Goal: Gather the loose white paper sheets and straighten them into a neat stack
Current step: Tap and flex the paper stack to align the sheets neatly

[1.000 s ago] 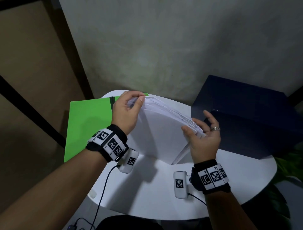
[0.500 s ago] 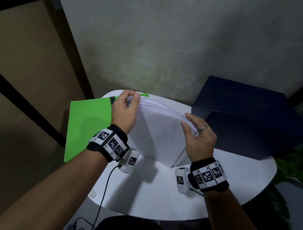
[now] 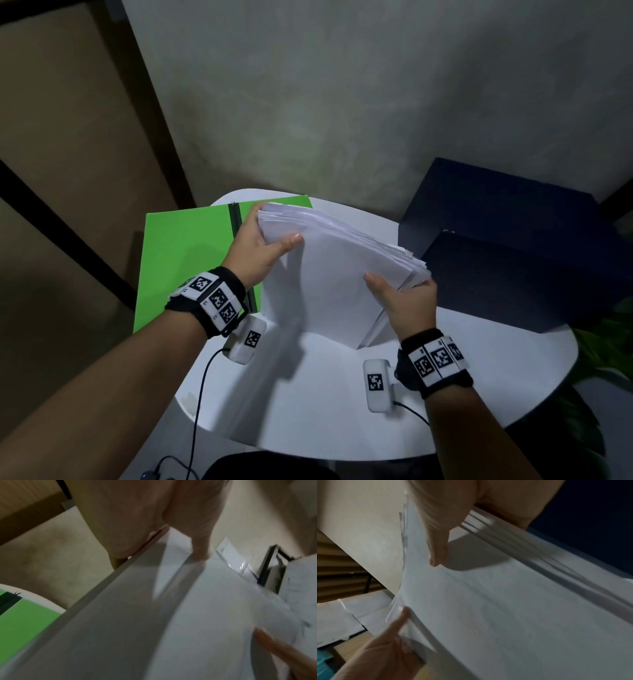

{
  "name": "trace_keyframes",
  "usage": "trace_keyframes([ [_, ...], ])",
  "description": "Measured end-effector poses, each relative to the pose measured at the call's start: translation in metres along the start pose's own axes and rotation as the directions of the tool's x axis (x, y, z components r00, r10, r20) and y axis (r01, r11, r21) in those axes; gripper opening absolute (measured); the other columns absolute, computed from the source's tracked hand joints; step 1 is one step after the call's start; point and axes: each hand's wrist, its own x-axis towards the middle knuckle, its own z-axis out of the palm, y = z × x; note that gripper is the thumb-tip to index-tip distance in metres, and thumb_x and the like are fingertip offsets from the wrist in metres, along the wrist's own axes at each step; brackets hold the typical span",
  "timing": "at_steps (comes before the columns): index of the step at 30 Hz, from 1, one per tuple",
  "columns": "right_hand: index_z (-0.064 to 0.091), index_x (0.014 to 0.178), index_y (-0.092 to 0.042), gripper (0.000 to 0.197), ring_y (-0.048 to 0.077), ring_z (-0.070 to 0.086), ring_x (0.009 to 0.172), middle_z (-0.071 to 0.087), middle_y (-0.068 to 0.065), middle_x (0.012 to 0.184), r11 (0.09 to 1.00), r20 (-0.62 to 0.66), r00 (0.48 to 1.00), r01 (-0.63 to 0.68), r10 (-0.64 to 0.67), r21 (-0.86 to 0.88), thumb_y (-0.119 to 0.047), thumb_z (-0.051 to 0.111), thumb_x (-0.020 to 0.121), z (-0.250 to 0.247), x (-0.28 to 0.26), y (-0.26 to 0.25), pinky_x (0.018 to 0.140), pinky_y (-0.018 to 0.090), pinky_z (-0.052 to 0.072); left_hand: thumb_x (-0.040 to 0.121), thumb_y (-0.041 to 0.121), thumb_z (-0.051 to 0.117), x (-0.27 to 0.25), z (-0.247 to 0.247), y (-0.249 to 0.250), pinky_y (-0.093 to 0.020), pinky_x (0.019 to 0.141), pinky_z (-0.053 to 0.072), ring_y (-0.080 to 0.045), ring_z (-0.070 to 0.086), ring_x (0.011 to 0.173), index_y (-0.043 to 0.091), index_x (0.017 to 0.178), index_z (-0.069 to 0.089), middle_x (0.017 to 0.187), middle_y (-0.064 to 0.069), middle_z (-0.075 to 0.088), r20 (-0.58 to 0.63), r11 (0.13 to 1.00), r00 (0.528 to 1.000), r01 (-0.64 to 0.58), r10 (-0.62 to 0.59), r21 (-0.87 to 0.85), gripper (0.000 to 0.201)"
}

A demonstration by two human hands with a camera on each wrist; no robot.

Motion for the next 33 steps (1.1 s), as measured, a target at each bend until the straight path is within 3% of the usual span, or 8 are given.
trace_keyframes([
  [3, 0.071, 0.104, -0.003, 0.038, 0.023, 0.074, 0.091, 0.077, 0.008, 0.098, 0.999, 0.011, 1.0, -0.029, 0.029, 0.036, 0.001, 0.085, 0.069, 0.0, 0.006, -0.003, 0.089, 0.046, 0.058, 0.072, 0.016, 0.082, 0.001, -0.003, -0.003, -0.037, 0.089, 0.057, -0.008, 0.072, 0.089, 0.009, 0.106, 0.068, 0.094, 0.007, 0.076, -0.036, 1.0, 0.999, 0.007, -0.006, 0.016, 0.037],
  [8, 0.067, 0.107, -0.004, 0.052, 0.014, 0.073, 0.083, 0.074, 0.008, 0.096, 0.998, 0.025, 1.0, -0.007, 0.006, 0.059, 0.007, 0.087, 0.061, 0.008, 0.01, -0.01, 0.073, 0.028, 0.059, 0.04, 0.045, 0.093, -0.001, -0.002, -0.007, -0.025, 0.079, 0.057, -0.01, 0.068, 0.083, 0.009, 0.104, 0.06, 0.096, -0.002, 0.07, 0.057, 0.998, 0.997, 0.061, -0.059, -0.035, 0.081],
  [13, 0.071, 0.092, -0.003, 0.025, 0.013, 0.073, 0.078, 0.077, -0.003, 0.084, 0.998, -0.045, 0.998, 0.036, -0.033, 0.056, -0.002, 0.084, 0.071, 0.008, 0.009, -0.015, 0.079, 0.036, 0.059, 0.066, 0.008, 0.086, -0.005, 0.005, 0.005, -0.041, 0.094, 0.056, -0.02, 0.072, 0.1, -0.001, 0.112, 0.068, 0.107, -0.006, 0.075, 0.042, 0.999, 0.999, 0.032, -0.031, -0.031, 0.05],
  [16, 0.071, 0.097, 0.002, 0.031, 0.022, 0.073, 0.086, 0.076, 0.008, 0.091, 0.996, -0.053, 0.995, 0.085, -0.084, 0.023, -0.003, 0.085, 0.07, 0.001, 0.005, -0.019, 0.081, 0.035, 0.058, 0.057, 0.027, 0.087, -0.01, 0.0, 0.005, -0.03, 0.081, 0.059, -0.015, 0.073, 0.088, 0.002, 0.106, 0.069, 0.096, 0.001, 0.078, 0.007, 0.992, 1.0, 0.008, -0.007, -0.123, 0.058],
  [21, 0.063, 0.1, -0.006, 0.028, 0.003, 0.065, 0.076, 0.07, -0.012, 0.08, 0.983, -0.101, 0.98, 0.176, -0.171, 0.045, -0.002, 0.079, 0.077, 0.004, 0.0, -0.027, 0.074, 0.02, 0.053, 0.042, 0.065, 0.086, -0.02, -0.002, -0.013, -0.026, 0.082, 0.057, -0.01, 0.072, 0.089, 0.008, 0.11, 0.057, 0.093, 0.003, 0.076, 0.061, 0.988, 0.993, 0.105, -0.099, -0.116, 0.094],
  [27, 0.069, 0.077, -0.017, 0.016, 0.001, 0.064, 0.07, 0.068, -0.011, 0.07, 0.966, -0.245, 0.935, 0.257, -0.255, -0.026, -0.003, 0.071, 0.084, 0.02, 0.007, -0.038, 0.07, 0.015, 0.05, 0.05, 0.061, 0.086, -0.018, 0.006, -0.016, -0.034, 0.088, 0.056, -0.013, 0.07, 0.089, 0.009, 0.112, 0.057, 0.099, 0.001, 0.073, -0.059, 0.989, 0.996, 0.059, -0.067, -0.134, 0.085],
  [30, 0.066, 0.088, -0.018, 0.017, 0.017, 0.07, 0.08, 0.073, 0.01, 0.083, 0.963, -0.284, 0.928, 0.264, -0.24, 0.049, -0.001, 0.066, 0.086, 0.02, 0.007, -0.036, 0.078, 0.024, 0.054, 0.055, 0.054, 0.086, -0.017, 0.008, -0.017, -0.033, 0.087, 0.056, -0.015, 0.071, 0.091, 0.013, 0.11, 0.059, 0.099, 0.0, 0.074, -0.078, 0.992, 0.994, 0.071, -0.079, -0.1, 0.073],
  [33, 0.059, 0.1, -0.022, 0.023, 0.013, 0.069, 0.088, 0.071, 0.014, 0.091, 0.954, -0.24, 0.931, 0.295, -0.276, 0.046, -0.002, 0.065, 0.089, 0.022, 0.004, -0.036, 0.082, 0.014, 0.048, 0.063, 0.045, 0.086, -0.015, 0.008, -0.018, -0.033, 0.088, 0.056, -0.016, 0.072, 0.098, 0.007, 0.116, 0.061, 0.105, -0.003, 0.075, -0.08, 0.993, 0.994, 0.073, -0.081, -0.096, 0.07],
])
